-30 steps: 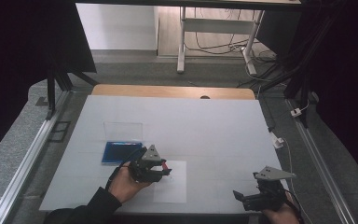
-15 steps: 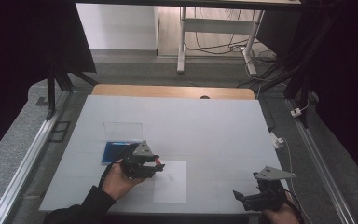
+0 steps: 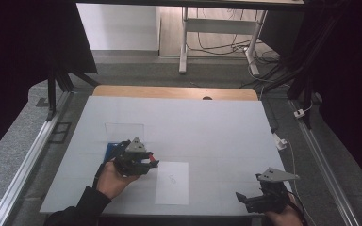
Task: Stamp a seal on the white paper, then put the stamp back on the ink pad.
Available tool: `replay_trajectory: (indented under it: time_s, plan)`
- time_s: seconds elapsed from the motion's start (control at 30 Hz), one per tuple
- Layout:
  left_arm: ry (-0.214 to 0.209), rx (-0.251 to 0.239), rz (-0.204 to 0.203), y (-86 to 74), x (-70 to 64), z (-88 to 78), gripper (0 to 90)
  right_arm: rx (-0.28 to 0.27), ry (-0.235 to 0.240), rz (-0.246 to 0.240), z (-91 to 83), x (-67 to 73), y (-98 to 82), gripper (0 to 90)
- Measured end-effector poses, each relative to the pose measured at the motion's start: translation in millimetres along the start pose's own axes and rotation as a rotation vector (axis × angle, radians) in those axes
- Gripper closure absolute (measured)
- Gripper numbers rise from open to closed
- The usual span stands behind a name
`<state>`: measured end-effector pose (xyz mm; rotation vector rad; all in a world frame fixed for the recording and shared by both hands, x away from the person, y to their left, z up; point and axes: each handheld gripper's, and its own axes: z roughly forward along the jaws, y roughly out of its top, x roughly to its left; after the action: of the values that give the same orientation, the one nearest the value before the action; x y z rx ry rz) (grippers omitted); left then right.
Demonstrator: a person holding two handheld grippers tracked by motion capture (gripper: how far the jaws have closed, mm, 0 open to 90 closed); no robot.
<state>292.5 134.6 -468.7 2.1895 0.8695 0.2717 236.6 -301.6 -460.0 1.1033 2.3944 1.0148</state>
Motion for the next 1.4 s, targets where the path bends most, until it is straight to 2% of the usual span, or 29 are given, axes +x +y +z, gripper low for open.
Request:
replay_trajectory:
  time_s: [0.6, 1.1, 1.4]
  plan:
    - [0.062, -0.006, -0.057, -7.3, 22.2, -14.1, 58.3, 0.0, 0.002, 0.0, 0.0, -0.1, 0.1, 0.0]
    - [0.103, -0.002, -0.098, -14.2, 39.5, -17.9, 58.3, 0.002, 0.0, 0.001, -0.4, -0.1, 0.0, 0.0]
    - [0.146, 0.001, -0.115, -20.9, 51.3, -18.4, 58.2, 0.0, 0.001, 0.002, -0.1, 0.0, 0.0, 0.0]
